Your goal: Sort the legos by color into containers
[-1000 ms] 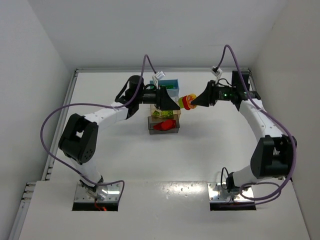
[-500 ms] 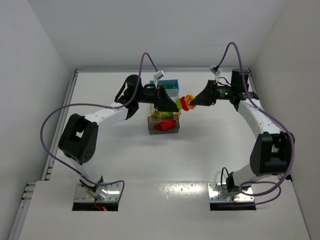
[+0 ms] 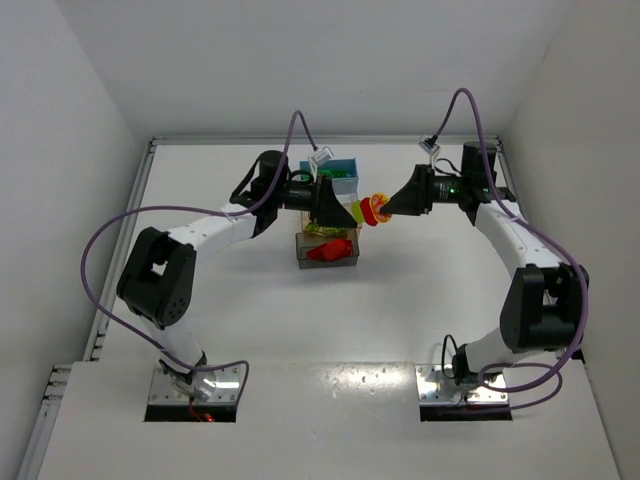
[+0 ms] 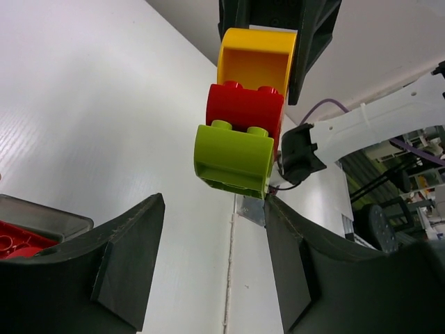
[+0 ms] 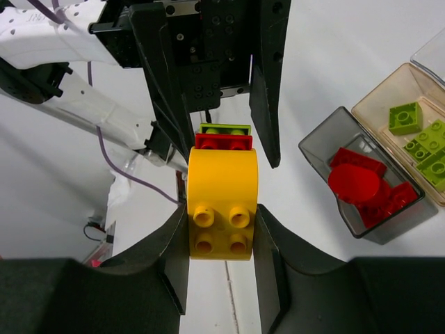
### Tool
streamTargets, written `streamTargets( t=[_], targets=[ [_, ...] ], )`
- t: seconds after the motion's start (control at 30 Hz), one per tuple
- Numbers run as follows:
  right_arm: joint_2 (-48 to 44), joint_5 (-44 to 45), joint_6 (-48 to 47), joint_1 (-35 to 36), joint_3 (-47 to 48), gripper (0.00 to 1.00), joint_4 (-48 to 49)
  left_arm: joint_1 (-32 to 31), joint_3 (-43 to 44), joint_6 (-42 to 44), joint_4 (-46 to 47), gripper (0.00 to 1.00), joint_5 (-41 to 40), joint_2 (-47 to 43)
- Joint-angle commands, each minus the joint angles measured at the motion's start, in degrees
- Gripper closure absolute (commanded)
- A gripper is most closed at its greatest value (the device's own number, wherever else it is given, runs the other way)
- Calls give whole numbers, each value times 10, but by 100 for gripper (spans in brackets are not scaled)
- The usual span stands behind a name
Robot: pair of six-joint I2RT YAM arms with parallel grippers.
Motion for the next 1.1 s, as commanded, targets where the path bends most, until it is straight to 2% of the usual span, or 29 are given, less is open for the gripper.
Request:
streamTargets(
  t=[0.0, 0.27, 0.6, 0.73, 0.83, 0.93, 1.07],
  targets=[
    [-30, -36, 3, -1, 2, 98, 22, 13, 10, -12, 55, 35, 7, -10],
    [-30, -36, 3, -1, 2, 98, 22, 13, -21, -154, 266, 35, 51, 1],
    [-19, -36, 9, 4, 7, 98, 33, 13, -16, -144, 246, 37, 46, 6],
    [-19, -36, 9, 9, 12, 98, 33, 2, -2, -106, 194, 43, 40, 12],
    [-19, -36, 9, 9, 18, 98, 38, 2, 12, -86, 165, 54, 34, 17],
    [-19, -36, 9, 9, 18, 98, 38, 2, 12, -80, 151, 73, 28, 17],
    [-19, -30, 9, -2, 12, 98, 38, 2, 12, -37, 93, 79, 11, 9]
  ],
)
